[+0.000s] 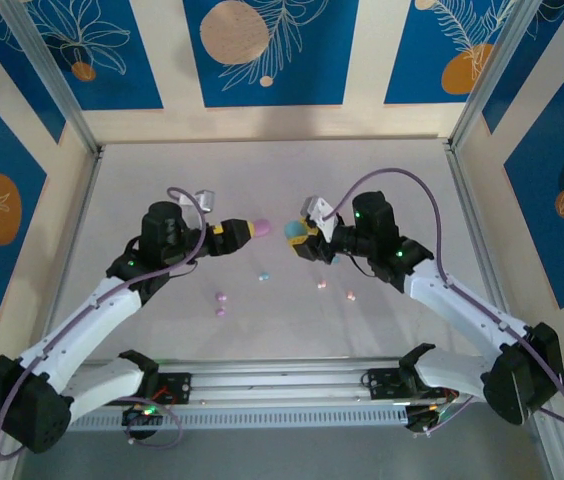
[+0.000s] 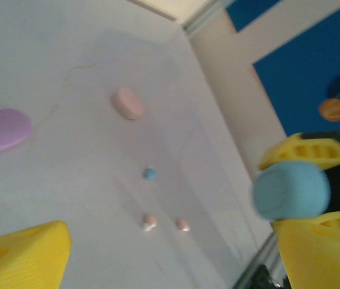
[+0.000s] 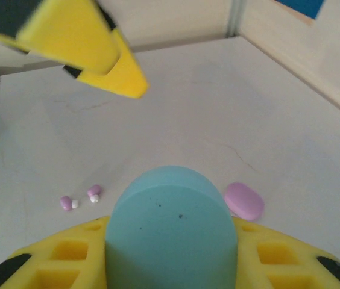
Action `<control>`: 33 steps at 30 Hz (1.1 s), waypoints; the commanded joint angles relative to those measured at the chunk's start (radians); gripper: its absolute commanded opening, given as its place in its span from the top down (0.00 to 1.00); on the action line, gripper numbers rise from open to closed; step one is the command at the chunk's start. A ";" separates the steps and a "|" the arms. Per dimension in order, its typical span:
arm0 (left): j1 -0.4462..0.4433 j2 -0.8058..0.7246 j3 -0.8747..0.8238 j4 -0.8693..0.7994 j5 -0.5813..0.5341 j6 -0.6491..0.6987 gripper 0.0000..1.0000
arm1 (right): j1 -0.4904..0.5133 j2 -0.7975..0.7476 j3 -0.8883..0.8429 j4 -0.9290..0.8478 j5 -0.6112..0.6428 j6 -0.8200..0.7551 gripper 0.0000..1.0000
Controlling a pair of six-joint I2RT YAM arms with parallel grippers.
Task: Insert wireless bluetooth earbuds into charging case
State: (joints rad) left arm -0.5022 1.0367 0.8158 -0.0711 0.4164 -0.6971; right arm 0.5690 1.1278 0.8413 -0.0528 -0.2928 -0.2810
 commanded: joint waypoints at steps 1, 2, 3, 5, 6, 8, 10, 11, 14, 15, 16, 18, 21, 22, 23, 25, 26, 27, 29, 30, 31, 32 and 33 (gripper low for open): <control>-0.064 -0.001 0.070 0.007 0.057 0.008 0.12 | 0.021 -0.022 -0.026 0.065 -0.071 -0.098 0.73; -0.084 0.010 0.084 0.013 0.055 0.011 0.13 | 0.031 -0.026 -0.027 0.064 -0.064 -0.099 0.73; -0.100 0.021 0.095 0.013 0.052 0.014 0.14 | 0.039 -0.028 -0.028 0.067 -0.059 -0.098 0.73; -0.140 0.050 0.121 0.000 0.043 0.030 0.16 | 0.057 -0.026 -0.023 0.064 -0.051 -0.101 0.73; -0.156 0.061 0.130 -0.008 0.037 0.037 0.16 | 0.063 -0.025 -0.019 0.061 -0.045 -0.103 0.73; -0.186 0.088 0.148 -0.028 0.018 0.050 0.19 | 0.074 -0.023 -0.016 0.060 -0.025 -0.103 0.73; -0.206 0.111 0.163 -0.040 0.014 0.062 0.23 | 0.078 -0.024 -0.019 0.067 -0.007 -0.097 0.73; -0.215 0.119 0.169 -0.047 0.005 0.066 0.25 | 0.080 -0.026 -0.020 0.069 -0.003 -0.094 0.73; -0.230 0.136 0.177 -0.049 -0.004 0.067 0.30 | 0.083 -0.031 -0.026 0.078 0.008 -0.088 0.73; -0.233 0.139 0.178 -0.050 -0.006 0.068 0.32 | 0.085 -0.031 -0.027 0.078 0.012 -0.087 0.73; -0.238 0.144 0.181 -0.053 -0.011 0.067 0.34 | 0.086 -0.033 -0.029 0.080 0.015 -0.087 0.73; -0.243 0.150 0.184 -0.059 -0.017 0.064 0.40 | 0.089 -0.035 -0.033 0.088 0.028 -0.084 0.73; -0.247 0.157 0.186 -0.065 -0.023 0.057 0.46 | 0.095 -0.040 -0.039 0.097 0.039 -0.084 0.73; -0.249 0.157 0.187 -0.065 -0.025 0.054 0.48 | 0.098 -0.042 -0.039 0.096 0.040 -0.090 0.73; -0.250 0.161 0.187 -0.065 -0.025 0.049 0.49 | 0.102 -0.045 -0.038 0.092 0.044 -0.094 0.73; -0.251 0.166 0.191 -0.068 -0.030 0.040 0.51 | 0.109 -0.050 -0.037 0.087 0.046 -0.108 0.72; -0.251 0.169 0.195 -0.069 -0.033 0.035 0.51 | 0.111 -0.051 -0.037 0.084 0.044 -0.114 0.72; -0.250 0.169 0.198 -0.071 -0.038 0.032 0.51 | 0.114 -0.052 -0.035 0.075 0.042 -0.127 0.72; -0.252 0.175 0.200 -0.061 -0.047 0.016 0.54 | 0.123 -0.052 -0.029 0.062 0.053 -0.141 0.71; -0.252 0.177 0.200 -0.060 -0.051 0.009 0.58 | 0.125 -0.052 -0.030 0.060 0.055 -0.146 0.71; -0.251 0.180 0.201 -0.058 -0.053 0.005 0.62 | 0.128 -0.053 -0.028 0.057 0.058 -0.155 0.71; -0.251 0.183 0.201 -0.057 -0.055 -0.002 0.66 | 0.133 -0.053 -0.027 0.054 0.066 -0.160 0.71; -0.252 0.185 0.202 -0.059 -0.059 -0.006 0.69 | 0.135 -0.054 -0.027 0.055 0.073 -0.162 0.71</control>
State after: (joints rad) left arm -0.7506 1.2026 0.9848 -0.1219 0.3920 -0.6838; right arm 0.6853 1.0996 0.8127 -0.0032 -0.2127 -0.4049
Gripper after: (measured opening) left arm 0.330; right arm 0.395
